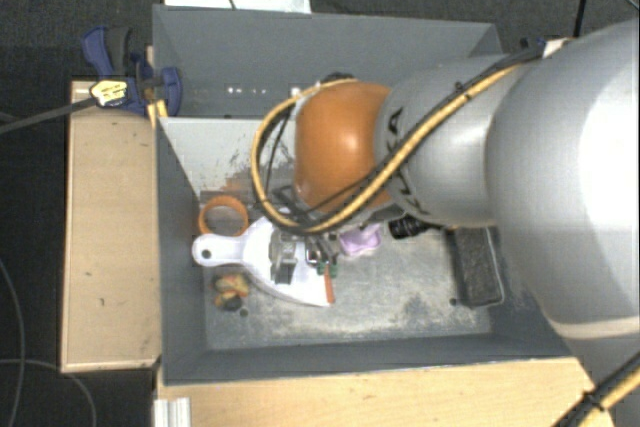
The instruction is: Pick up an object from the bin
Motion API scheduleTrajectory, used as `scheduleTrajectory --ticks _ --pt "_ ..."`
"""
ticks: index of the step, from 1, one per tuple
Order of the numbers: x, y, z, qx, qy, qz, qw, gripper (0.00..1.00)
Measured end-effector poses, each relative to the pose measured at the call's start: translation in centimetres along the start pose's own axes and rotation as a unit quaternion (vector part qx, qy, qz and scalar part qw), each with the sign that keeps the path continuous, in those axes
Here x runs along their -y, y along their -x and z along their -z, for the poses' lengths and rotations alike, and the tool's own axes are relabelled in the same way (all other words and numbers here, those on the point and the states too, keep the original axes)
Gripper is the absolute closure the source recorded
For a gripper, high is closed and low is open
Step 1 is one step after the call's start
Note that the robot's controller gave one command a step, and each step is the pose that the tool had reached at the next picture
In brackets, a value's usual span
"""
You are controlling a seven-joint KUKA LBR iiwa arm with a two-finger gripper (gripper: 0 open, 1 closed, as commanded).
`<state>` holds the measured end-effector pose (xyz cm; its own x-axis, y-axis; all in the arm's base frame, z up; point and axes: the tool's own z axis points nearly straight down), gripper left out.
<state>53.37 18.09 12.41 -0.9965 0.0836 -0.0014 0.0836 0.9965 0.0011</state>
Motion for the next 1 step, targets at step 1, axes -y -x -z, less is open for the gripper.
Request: scheduleTrajectory --ticks 1 --pt "-0.44 -2.30 -0.04 0.0001 0.000 0.008 1.0000 0.00"
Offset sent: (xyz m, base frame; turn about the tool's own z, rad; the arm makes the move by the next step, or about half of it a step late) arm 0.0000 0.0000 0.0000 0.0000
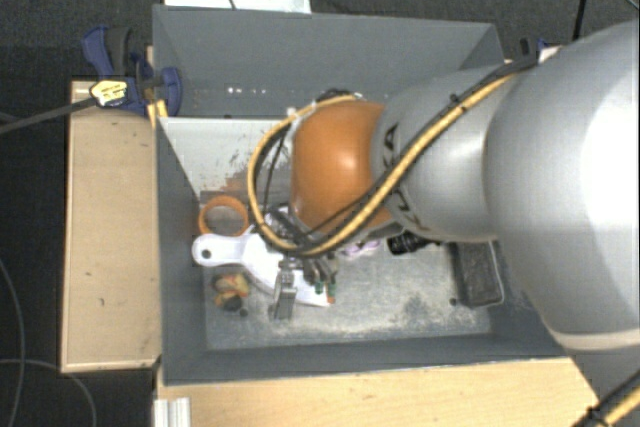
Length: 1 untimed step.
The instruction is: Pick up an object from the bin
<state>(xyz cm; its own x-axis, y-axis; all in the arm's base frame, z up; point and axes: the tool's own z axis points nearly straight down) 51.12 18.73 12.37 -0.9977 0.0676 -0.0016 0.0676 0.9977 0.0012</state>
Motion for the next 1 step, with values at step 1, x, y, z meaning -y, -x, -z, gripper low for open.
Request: scheduleTrajectory --ticks 1 --pt "0.01 0.01 0.01 0.0001 0.000 -0.001 1.0000 0.00"
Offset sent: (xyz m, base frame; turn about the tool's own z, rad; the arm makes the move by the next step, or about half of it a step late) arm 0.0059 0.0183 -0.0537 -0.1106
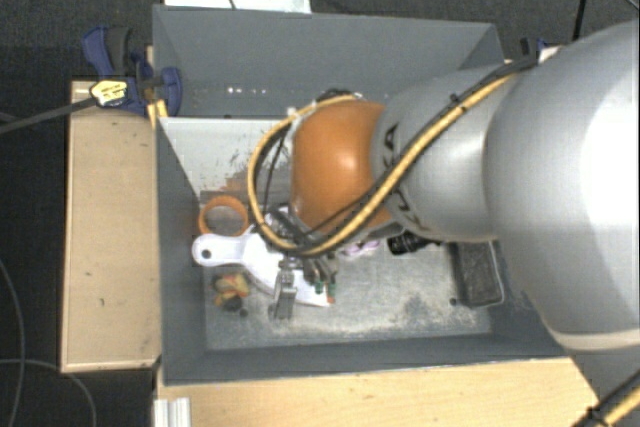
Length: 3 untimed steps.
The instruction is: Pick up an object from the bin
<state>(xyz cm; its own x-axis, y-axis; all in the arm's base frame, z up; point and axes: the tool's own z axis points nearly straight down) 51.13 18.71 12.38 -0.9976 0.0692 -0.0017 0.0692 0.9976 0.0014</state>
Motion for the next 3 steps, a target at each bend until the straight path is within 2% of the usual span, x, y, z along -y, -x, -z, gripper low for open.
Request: scheduleTrajectory --ticks 1,2,3 --pt "-0.9 0.4 -2.6 0.0014 0.000 0.028 0.9996 0.00" --pt "-1.6 1.1 -5.4 0.0001 -0.001 -0.018 0.9998 1.00" --pt "-1.6 1.1 -5.4 0.0000 0.000 -0.018 0.9998 1.00"
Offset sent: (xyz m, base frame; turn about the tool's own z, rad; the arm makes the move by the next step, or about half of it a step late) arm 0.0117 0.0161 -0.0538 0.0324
